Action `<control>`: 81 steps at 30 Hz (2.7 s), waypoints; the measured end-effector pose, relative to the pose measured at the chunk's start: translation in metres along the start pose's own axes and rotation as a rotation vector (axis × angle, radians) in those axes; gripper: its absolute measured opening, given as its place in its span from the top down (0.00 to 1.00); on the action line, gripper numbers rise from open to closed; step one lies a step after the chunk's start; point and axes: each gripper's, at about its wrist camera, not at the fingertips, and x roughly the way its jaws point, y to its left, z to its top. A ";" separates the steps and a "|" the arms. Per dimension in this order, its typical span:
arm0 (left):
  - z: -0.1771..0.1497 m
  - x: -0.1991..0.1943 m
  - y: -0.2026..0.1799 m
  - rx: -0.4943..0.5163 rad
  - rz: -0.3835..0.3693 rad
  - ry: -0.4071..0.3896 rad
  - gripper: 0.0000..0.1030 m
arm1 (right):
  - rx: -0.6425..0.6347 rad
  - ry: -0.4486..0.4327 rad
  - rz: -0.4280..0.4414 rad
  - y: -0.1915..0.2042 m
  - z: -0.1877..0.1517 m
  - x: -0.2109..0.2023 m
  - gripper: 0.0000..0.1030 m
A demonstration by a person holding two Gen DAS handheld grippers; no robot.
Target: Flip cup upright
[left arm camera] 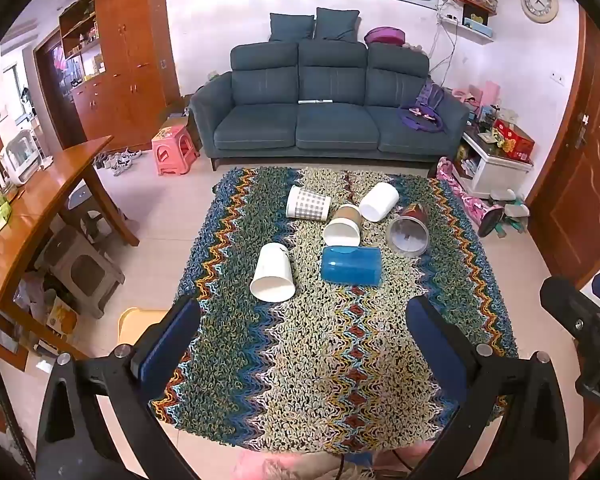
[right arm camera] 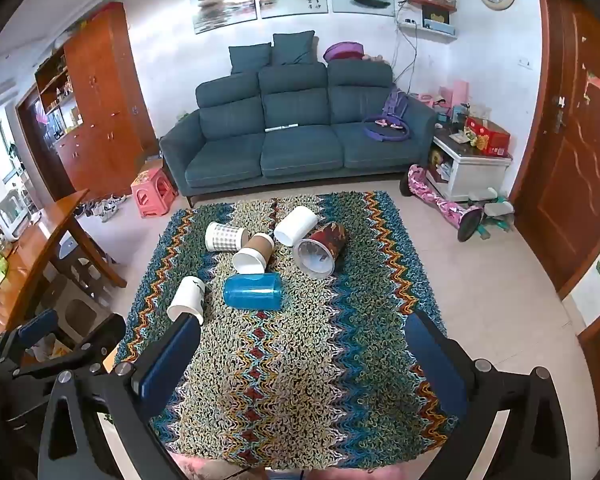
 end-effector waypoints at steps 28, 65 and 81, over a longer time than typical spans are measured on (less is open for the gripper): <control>-0.002 0.002 -0.006 0.001 -0.004 0.007 0.01 | -0.008 -0.026 0.027 0.004 -0.006 0.000 0.01; -0.001 0.031 -0.009 0.027 -0.004 0.027 0.01 | 0.013 0.018 0.030 -0.004 -0.002 0.027 0.01; 0.028 0.077 -0.023 0.165 -0.035 0.060 0.01 | 0.059 0.102 -0.004 -0.025 -0.001 0.082 0.01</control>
